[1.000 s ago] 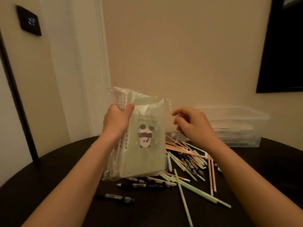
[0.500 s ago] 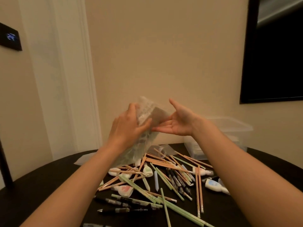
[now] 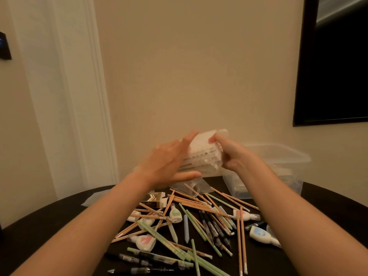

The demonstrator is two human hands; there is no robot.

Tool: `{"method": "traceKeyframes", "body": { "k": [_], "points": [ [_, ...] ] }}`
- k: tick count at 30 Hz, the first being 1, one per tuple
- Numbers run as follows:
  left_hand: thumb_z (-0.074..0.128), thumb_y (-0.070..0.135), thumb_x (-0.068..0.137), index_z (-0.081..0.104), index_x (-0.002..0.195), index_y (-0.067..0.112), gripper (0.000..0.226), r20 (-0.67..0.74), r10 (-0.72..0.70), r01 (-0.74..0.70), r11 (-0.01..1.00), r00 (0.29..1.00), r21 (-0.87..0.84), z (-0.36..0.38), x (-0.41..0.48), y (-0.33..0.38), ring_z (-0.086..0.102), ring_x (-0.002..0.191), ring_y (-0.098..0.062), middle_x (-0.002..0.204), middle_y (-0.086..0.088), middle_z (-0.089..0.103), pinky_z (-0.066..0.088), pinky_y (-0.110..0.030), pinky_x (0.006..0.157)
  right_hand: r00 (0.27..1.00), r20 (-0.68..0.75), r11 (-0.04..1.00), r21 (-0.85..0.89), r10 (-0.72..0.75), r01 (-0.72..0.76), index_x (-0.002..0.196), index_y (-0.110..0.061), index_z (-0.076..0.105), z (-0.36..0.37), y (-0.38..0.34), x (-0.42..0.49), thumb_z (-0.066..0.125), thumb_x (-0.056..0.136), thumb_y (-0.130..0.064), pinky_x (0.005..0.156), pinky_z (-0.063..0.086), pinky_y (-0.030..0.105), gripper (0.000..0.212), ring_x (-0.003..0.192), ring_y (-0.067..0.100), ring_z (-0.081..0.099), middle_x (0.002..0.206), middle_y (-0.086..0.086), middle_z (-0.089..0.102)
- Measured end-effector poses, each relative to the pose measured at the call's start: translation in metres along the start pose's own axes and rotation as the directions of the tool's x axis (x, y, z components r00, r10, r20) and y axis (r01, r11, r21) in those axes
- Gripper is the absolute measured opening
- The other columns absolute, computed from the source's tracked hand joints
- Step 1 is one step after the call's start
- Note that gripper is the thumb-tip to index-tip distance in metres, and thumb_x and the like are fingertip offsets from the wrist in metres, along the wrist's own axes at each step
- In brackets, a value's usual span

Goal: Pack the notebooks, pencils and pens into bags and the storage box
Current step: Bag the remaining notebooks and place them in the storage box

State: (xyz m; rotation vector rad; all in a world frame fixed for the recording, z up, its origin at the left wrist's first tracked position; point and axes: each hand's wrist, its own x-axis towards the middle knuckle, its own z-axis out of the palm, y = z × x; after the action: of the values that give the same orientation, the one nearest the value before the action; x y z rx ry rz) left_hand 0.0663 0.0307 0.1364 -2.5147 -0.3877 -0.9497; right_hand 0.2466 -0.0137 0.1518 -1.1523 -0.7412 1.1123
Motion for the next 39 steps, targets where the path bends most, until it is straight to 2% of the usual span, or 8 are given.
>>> {"method": "traceKeyframes", "body": {
  "k": [5, 8, 12, 15, 20, 25, 36, 39],
  "points": [
    [0.017, 0.078, 0.079, 0.039, 0.139, 0.019, 0.086, 0.150, -0.375, 0.403, 0.837, 0.915, -0.369, 0.016, 0.016, -0.016, 0.050, 0.119, -0.016, 0.136, -0.003, 0.051, 0.042, -0.033, 0.092, 0.991, -0.116, 0.997, 0.020, -0.071, 0.074, 0.103, -0.007, 0.053, -0.026, -0.010, 0.005, 0.052, 0.084, -0.007, 0.057, 0.051, 0.031, 0.019, 0.076, 0.024, 0.062, 0.096, 0.012, 0.064],
    [0.046, 0.060, 0.088, 0.041, 0.138, 0.012, 0.070, 0.386, -0.653, 0.758, 0.536, 0.652, -0.372, 0.036, 0.022, -0.042, 0.044, 0.126, -0.025, 0.142, -0.008, 0.043, 0.039, -0.042, 0.103, 0.990, -0.127, 0.997, 0.033, -0.066, 0.071, 0.089, -0.008, 0.052, -0.047, -0.015, 0.006, 0.051, 0.085, -0.009, 0.063, 0.052, 0.033, 0.004, 0.074, 0.023, 0.060, 0.086, 0.010, 0.061],
    [0.053, 0.066, 0.076, 0.041, 0.135, 0.003, 0.086, 0.797, -0.545, 0.913, -0.130, 0.260, -0.387, 0.052, 0.020, -0.050, 0.054, 0.108, -0.030, 0.124, -0.015, 0.052, 0.048, -0.039, 0.082, 0.995, -0.093, 0.999, 0.030, -0.031, 0.033, 0.091, -0.010, 0.054, -0.074, -0.021, 0.012, 0.053, 0.085, -0.016, 0.063, 0.051, 0.033, 0.009, 0.079, 0.024, 0.062, 0.091, 0.011, 0.063],
    [0.044, 0.066, 0.081, 0.058, 0.116, 0.002, 0.074, 0.893, -0.324, 0.857, -0.308, 0.313, -0.412, 0.071, 0.023, -0.049, 0.062, 0.090, -0.024, 0.099, -0.013, 0.067, 0.050, -0.035, 0.079, 0.997, -0.072, 0.999, 0.043, -0.013, 0.016, 0.098, -0.011, 0.053, -0.090, -0.023, 0.021, 0.055, 0.084, -0.021, 0.068, 0.052, 0.035, 0.017, 0.086, 0.025, 0.061, 0.101, 0.013, 0.061],
    [0.056, 0.046, 0.085, 0.062, 0.100, 0.007, 0.042, 0.875, -0.349, 0.804, -0.377, 0.337, -0.460, 0.090, 0.037, -0.045, 0.060, 0.069, -0.017, 0.082, -0.007, 0.066, 0.049, -0.027, 0.059, 0.999, 0.048, 0.983, 0.183, -0.017, 0.008, 0.091, -0.013, 0.059, -0.103, -0.028, 0.035, 0.055, 0.086, -0.026, 0.067, 0.055, 0.031, 0.015, 0.073, 0.021, 0.065, 0.082, 0.008, 0.066],
    [0.045, 0.027, 0.097, 0.059, 0.096, 0.004, 0.026, 0.818, -0.412, 0.610, -0.546, 0.402, -0.575, 0.103, 0.044, -0.033, 0.065, 0.058, -0.013, 0.072, -0.007, 0.067, 0.045, -0.016, 0.045, 0.977, 0.173, 0.876, 0.482, -0.126, 0.027, 0.114, 0.002, 0.056, -0.100, -0.033, 0.043, 0.041, 0.092, -0.050, 0.084, 0.052, 0.029, 0.057, 0.096, 0.026, 0.064, 0.105, 0.018, 0.067],
    [0.047, 0.029, 0.096, 0.054, 0.120, 0.003, 0.037, 0.781, -0.557, 0.273, -0.734, 0.282, -0.622, 0.140, 0.081, -0.001, 0.064, 0.074, -0.023, 0.111, -0.017, 0.065, 0.048, -0.020, 0.038, 0.916, -0.220, 0.691, 0.603, -0.336, 0.398, 0.125, -0.008, 0.050, -0.082, -0.035, 0.073, 0.057, 0.089, -0.046, 0.090, 0.052, 0.041, 0.052, 0.101, 0.024, 0.061, 0.112, 0.008, 0.058],
    [0.052, 0.027, 0.094, 0.057, 0.113, 0.005, 0.030, 0.766, -0.592, 0.253, -0.724, 0.249, -0.642, 0.150, 0.097, 0.012, 0.067, 0.086, -0.030, 0.111, -0.018, 0.067, 0.058, -0.034, 0.063, 0.906, -0.303, 0.711, 0.563, -0.297, 0.421, 0.125, -0.013, 0.049, -0.083, -0.037, 0.086, 0.065, 0.087, -0.036, 0.081, 0.056, 0.039, 0.048, 0.097, 0.022, 0.063, 0.112, 0.007, 0.062]
  ]
}}
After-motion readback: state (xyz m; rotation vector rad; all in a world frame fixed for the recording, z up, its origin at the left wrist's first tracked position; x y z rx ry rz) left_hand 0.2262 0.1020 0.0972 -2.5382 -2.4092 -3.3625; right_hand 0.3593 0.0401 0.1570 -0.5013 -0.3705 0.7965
